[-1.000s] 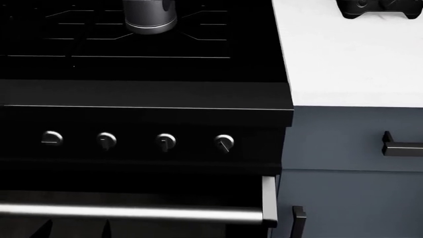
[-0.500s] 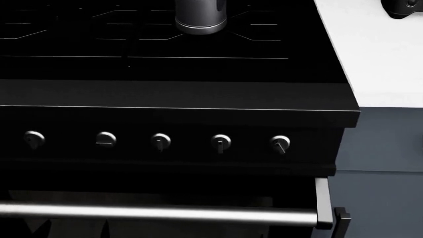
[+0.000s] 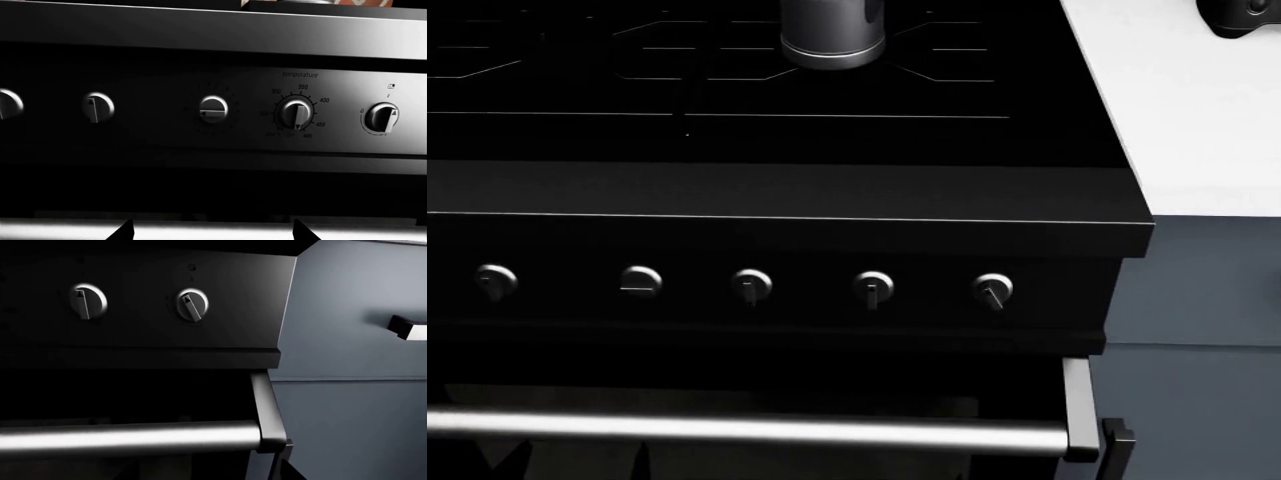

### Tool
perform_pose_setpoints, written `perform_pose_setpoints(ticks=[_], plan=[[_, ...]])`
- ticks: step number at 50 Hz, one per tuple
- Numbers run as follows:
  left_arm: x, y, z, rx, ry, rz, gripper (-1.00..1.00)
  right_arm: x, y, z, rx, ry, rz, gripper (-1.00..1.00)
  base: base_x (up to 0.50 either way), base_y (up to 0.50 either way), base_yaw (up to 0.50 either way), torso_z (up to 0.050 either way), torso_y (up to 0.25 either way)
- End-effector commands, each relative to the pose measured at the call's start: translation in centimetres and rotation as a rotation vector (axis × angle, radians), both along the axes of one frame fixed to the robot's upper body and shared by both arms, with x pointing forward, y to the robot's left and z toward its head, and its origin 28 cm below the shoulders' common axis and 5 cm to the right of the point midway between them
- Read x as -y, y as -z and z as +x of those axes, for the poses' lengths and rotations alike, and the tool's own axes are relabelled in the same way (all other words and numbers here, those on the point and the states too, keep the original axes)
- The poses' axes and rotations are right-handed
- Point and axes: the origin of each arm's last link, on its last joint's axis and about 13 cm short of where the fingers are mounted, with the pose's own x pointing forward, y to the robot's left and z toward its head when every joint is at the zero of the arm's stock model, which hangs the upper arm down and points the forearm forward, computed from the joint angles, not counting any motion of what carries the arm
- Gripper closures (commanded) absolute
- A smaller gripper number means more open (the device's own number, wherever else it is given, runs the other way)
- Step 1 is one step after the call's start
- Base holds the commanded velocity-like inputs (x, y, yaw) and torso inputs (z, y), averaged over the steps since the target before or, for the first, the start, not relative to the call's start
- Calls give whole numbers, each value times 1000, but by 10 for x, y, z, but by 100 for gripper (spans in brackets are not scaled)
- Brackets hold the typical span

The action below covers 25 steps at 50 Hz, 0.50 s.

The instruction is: Turn off the front right burner of the stove.

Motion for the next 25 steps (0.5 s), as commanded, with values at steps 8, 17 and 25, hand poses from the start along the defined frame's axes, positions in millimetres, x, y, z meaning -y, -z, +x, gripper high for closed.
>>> perform_pose_setpoints(ticks=[8,17,25], plan=[[1,0,-1,0,4,-3,-100,-1,-1,0,14,-11,-20,-100,0,0,0,0,0],[1,0,-2,0,7,-5,-100,5,-33,3,106,29,-57,-100,0,0,0,0,0],[0,1,-1,0,2,-10,-100,7,-64,16,179,35,-90,-100,0,0,0,0,0]])
